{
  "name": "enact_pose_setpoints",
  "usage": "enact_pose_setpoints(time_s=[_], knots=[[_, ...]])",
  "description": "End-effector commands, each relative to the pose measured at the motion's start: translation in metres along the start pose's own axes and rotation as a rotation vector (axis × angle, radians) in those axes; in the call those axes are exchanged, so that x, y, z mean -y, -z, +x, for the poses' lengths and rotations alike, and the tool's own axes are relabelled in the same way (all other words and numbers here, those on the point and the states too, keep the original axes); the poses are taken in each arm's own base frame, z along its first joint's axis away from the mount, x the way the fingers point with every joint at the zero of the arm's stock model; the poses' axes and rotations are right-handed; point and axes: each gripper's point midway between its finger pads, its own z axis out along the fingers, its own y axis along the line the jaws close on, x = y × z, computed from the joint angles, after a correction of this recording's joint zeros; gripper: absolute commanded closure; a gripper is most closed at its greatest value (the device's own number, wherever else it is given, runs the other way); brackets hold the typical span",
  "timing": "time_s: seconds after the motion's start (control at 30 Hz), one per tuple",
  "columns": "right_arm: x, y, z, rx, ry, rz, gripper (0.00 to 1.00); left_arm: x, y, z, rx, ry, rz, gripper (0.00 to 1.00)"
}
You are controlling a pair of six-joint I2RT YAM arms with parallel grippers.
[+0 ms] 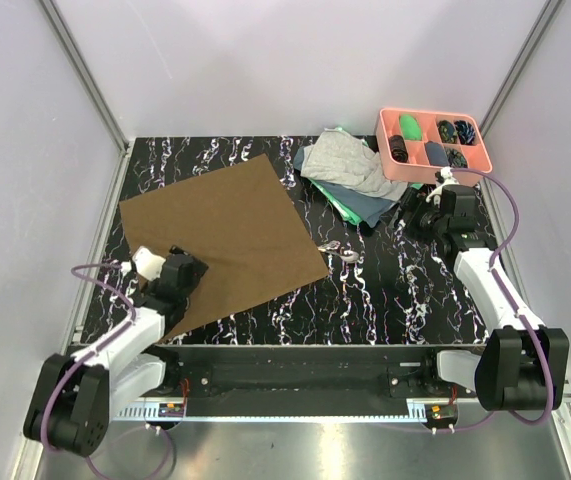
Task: Fold the napkin, place the utensils inside, and roll it up
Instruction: Flatten the napkin out
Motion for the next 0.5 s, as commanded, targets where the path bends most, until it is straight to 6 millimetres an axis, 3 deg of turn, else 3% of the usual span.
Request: enact_pose_setpoints(time_s=[0.0,0.17,0.27,0.3,0.33,0.4,0.47], knots=[[-0.015,0.004,-0.012,0.041,0.013,-0.057,0.15,-0.031,0.007,0.004,0.015,0.073,-0.071,0.01],[-0.015,0.002,-0.010,0.031,0.012,-0.060,0.15,-0.015,0.011,-0.007,0.033,0.014,-0.018,0.01],[-0.014,0.001,-0.009,0.029,0.012,-0.057,0.15,0.027,0.020,-0.022,0.070,-0.145,0.072,0.01],[-0.012,0.000,-0.008,0.023,0.011,-0.052,0.15,0.052,0.025,-0.032,0.096,-0.187,0.107,0.01],[-0.010,-0.001,-0.007,0.021,0.009,-0.046,0.15,0.073,0.035,-0.028,0.121,-0.317,0.157,0.01],[-0.004,-0.005,-0.004,0.014,0.012,-0.025,0.15,0.127,0.050,-0.024,0.162,-0.419,0.264,0.01],[0.005,-0.008,-0.003,0.016,0.021,0.010,0.15,0.169,0.072,0.008,0.148,-0.599,0.396,0.02]])
